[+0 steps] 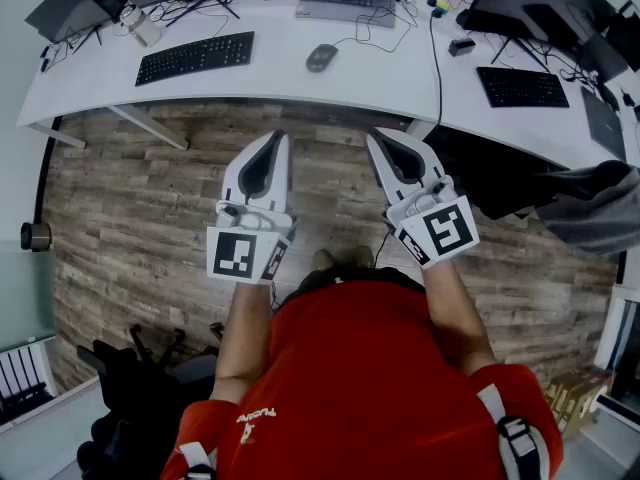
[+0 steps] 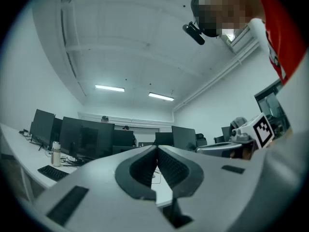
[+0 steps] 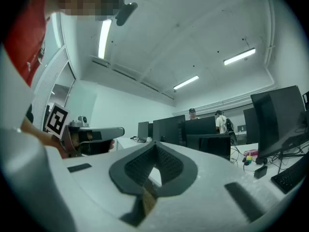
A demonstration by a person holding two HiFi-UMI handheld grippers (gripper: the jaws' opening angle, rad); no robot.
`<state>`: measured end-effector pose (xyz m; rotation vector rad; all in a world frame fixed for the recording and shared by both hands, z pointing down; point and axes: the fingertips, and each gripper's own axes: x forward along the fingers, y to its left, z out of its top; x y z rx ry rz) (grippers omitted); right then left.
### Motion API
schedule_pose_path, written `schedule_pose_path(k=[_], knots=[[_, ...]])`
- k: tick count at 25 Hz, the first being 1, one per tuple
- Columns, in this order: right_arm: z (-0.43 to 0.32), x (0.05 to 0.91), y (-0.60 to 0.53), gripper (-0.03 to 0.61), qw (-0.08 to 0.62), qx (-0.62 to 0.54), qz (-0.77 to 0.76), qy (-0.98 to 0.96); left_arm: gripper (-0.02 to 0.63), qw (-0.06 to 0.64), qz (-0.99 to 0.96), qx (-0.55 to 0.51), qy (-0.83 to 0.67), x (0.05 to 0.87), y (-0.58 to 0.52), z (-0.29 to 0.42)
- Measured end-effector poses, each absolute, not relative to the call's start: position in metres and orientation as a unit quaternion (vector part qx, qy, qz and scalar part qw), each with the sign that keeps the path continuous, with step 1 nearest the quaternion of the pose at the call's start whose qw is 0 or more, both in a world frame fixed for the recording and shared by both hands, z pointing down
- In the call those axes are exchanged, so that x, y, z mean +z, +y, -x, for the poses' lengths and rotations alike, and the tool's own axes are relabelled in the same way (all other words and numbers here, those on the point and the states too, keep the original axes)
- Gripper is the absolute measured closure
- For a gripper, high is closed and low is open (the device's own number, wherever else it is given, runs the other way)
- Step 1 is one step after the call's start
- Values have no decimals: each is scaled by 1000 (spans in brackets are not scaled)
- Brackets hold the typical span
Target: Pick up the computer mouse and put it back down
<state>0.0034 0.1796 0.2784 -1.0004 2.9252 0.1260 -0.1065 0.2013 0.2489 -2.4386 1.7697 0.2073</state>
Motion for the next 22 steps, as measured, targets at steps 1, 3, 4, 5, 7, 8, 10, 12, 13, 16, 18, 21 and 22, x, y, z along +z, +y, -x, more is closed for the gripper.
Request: schedule_pose_path(k=[1,3,4,5,7,8,10,12,13,16,18,21,22], knots=[[-3,279,179,575,22,39,324,945,604,60,806,68,585,249,201,107],[-3,280,177,575,23,37,326,944,604,60,806,68,585,250,201,109],[-2,280,176,575,26,35,328,944,604,60,806,68,585,250,201,111],[0,280,175,575,30,31,330,943,604,60,806,69,585,250,201,113],[3,279,172,575,35,25,334,941,604,61,806,70,584,250,200,120],[6,280,171,575,36,25,336,941,604,61,807,71,583,250,200,124],[13,280,169,575,36,25,340,939,604,61,808,72,581,252,197,132],[20,281,168,575,35,25,345,938,604,59,812,76,576,254,195,140],[22,281,169,575,34,26,348,937,604,59,814,78,572,255,194,143],[29,283,167,575,26,30,354,934,604,56,820,84,563,260,186,148],[31,284,163,575,19,32,358,933,604,52,824,85,558,264,178,150],[36,287,154,575,11,31,365,930,604,47,829,87,551,267,167,153],[37,288,150,575,9,32,366,930,604,46,830,86,549,268,162,154]])
